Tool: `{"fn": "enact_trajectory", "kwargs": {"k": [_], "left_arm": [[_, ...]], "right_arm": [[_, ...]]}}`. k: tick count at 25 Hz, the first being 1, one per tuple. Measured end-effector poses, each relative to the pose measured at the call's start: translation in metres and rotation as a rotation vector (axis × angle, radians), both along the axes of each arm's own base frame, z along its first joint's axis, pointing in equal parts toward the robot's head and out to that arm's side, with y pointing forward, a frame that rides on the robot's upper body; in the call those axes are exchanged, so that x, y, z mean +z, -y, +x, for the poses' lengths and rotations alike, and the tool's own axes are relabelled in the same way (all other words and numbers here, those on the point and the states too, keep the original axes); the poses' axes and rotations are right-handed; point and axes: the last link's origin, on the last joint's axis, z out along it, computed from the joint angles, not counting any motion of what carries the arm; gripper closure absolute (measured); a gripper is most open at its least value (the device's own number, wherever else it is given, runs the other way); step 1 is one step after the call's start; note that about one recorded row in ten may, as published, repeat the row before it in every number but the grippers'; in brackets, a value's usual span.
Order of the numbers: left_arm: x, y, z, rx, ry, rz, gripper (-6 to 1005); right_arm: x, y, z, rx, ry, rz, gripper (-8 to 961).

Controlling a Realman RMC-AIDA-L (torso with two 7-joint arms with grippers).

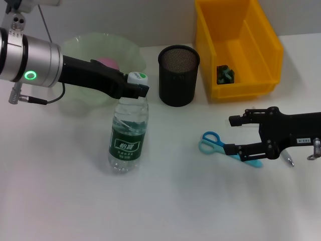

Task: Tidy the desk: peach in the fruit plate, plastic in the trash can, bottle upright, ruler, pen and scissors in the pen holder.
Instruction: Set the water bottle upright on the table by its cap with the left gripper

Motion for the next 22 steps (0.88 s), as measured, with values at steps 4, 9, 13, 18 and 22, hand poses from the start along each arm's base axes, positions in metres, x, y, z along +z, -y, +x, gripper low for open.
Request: {"fn": "enact_trajectory", "kwargs": {"k": [4, 9, 13, 18, 22], "left_arm": [[0.003, 0.001, 0.000, -0.007, 0.006, 0.000, 555], [0.005, 0.002, -0.001, -0.019, 0.006, -0.001, 555], [0.010, 0.004, 0.001, -0.041, 0.008, 0.014, 555], [0.011, 0.005, 0.002, -0.064, 0.013, 0.013, 555], [0.012, 0.006, 0.001, -0.089, 0.006, 0.010, 555]], "right_arm": [[0.000, 0.000, 0.000, 0.000, 0.000, 0.000, 161], [0.000, 0.000, 0.000, 0.000, 0.001, 0.000, 161], [0.001, 0.000, 0.000, -0.002, 0.001, 0.002, 161], [0.001, -0.001, 0.000, 0.000, 0.002, 0.003, 161], [0.002, -0.001, 0.000, 0.000, 0.003, 0.004, 160]]}}
